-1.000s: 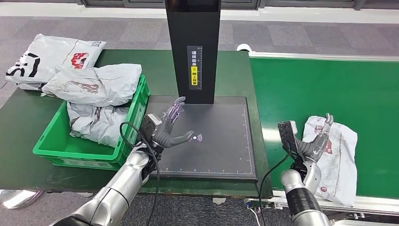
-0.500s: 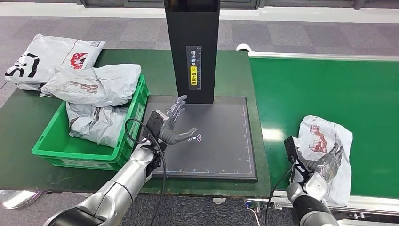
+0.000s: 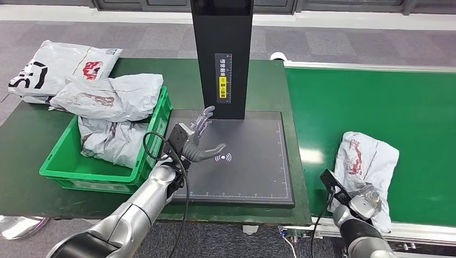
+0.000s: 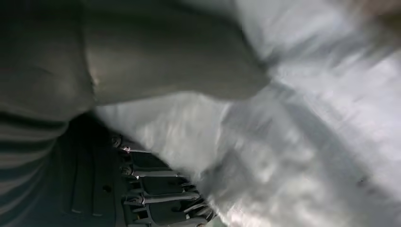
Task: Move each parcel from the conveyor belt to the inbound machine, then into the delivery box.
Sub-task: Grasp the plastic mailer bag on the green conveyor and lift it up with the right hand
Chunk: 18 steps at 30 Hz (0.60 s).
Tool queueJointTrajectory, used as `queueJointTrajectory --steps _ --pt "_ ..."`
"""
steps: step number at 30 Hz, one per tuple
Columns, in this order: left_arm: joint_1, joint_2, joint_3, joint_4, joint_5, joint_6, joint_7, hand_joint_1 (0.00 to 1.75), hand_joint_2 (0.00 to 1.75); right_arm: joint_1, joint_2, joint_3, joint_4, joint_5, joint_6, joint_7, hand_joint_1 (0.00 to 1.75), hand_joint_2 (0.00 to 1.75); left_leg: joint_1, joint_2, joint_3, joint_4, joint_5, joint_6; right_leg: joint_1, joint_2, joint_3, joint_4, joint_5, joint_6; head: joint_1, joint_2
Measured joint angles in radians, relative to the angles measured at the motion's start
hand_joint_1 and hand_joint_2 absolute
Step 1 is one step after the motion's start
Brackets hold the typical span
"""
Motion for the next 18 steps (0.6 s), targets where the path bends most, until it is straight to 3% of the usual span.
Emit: queueJointTrajectory --steps 10,13,16,18 --pt "0.011 0.011 0.000 -0.014 -0.015 0.021 0.008 0.00 1.75 -0.001 -0.004 -0.014 0.001 0.005 -0.056 -0.043 1.75 1.75 0.000 -0.001 0.002 0.000 0.000 0.001 0.001 0.000 0.003 0.000 0.001 0.001 0.000 0.000" --pt "0.032 0.020 0.000 -0.037 -0.025 0.046 0.020 0.00 1.75 0.002 0.004 -0.020 -0.005 -0.028 -0.209 -0.120 1.75 1.75 0.000 -0.001 0.000 0.000 0.000 0.001 0.000 0.000 0.002 0.000 0.001 0.001 0.000 0.000" --pt "0.062 0.035 0.004 -0.073 -0.041 0.095 0.043 0.00 1.75 0.010 0.032 -0.026 -0.053 -0.107 -0.418 -0.290 1.75 1.75 0.000 0.001 -0.002 0.000 0.000 0.000 0.000 0.001 -0.003 0.002 0.001 0.000 0.000 0.000" --pt "0.080 0.042 0.012 -0.096 -0.051 0.117 0.054 0.00 1.75 0.014 0.054 -0.027 -0.111 -0.149 -0.487 -0.367 1.75 1.75 0.000 0.000 -0.003 0.000 0.001 -0.001 0.000 0.001 -0.005 0.002 0.001 0.000 0.000 0.000"
